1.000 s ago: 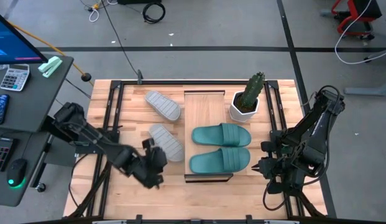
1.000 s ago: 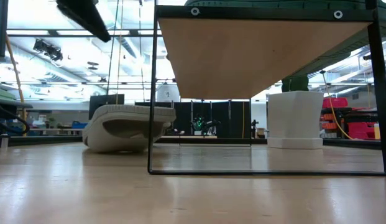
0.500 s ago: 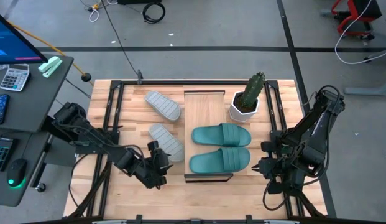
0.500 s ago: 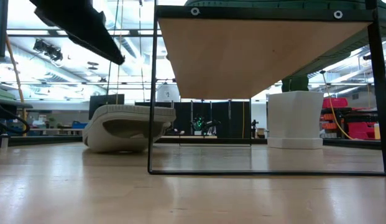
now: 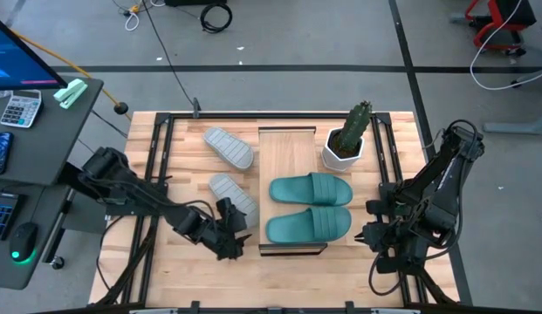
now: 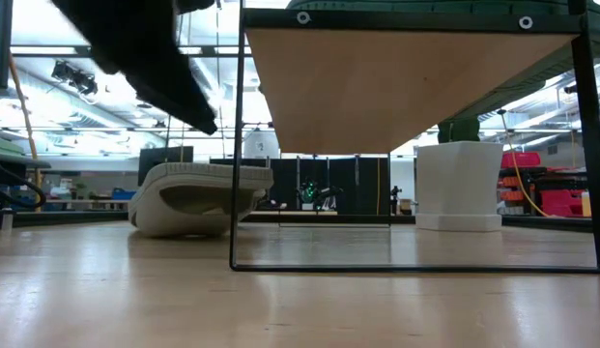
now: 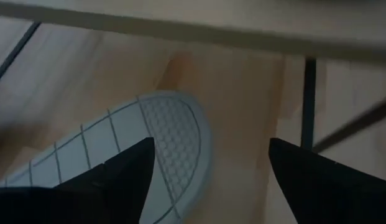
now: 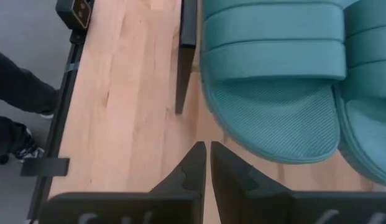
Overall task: Pick and place slides into the shelf
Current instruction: Put the bottom gray slide on the shelf
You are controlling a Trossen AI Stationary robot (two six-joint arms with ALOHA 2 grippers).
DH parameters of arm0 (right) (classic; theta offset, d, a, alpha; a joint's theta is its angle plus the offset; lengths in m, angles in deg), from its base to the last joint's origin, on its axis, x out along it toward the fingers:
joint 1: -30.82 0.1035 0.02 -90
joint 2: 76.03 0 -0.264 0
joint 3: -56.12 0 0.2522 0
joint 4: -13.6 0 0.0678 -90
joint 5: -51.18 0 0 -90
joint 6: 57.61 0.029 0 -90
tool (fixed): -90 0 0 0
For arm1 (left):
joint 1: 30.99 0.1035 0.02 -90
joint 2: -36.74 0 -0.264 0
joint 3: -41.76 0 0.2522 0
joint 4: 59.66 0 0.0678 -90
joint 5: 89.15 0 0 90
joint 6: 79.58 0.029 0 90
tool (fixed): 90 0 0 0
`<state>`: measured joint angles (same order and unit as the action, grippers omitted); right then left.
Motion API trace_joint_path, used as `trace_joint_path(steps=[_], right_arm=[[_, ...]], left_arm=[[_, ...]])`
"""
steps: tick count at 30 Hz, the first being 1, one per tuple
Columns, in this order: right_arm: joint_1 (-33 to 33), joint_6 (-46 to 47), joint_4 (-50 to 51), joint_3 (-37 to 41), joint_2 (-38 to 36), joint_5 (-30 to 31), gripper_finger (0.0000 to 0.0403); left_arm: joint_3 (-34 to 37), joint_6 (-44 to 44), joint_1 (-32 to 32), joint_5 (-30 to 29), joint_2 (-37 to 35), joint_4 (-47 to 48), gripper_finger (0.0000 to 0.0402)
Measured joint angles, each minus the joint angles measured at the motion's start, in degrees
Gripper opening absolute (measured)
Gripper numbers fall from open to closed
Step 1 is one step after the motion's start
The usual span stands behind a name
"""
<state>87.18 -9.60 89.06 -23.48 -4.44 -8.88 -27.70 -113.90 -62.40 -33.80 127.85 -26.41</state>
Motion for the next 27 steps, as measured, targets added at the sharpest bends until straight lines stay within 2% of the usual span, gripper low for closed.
trace_joint_path(steps=[6,9,22,27], right_arm=[[0.0,0.02,-0.55,0.0,0.0,-0.29,0.003],[0.0,0.01,-0.54,0.0,0.0,-0.3,0.003],[0.0,-0.07,-0.53,0.0,-0.01,-0.27,0.003],[0.0,0.17,-0.63,0.0,-0.02,-0.29,0.003]], left_arm=[[0.0,14.27,-1.43,-5.75,0.81,0.1,0.0313],[-0.02,18.84,-1.49,-6.02,0.81,0.31,0.031],[-0.11,20.29,-1.67,-4.14,3.26,-1.59,0.0309],[-0.2,21.97,-1.57,-8.02,5.38,-1.4,0.0309]])
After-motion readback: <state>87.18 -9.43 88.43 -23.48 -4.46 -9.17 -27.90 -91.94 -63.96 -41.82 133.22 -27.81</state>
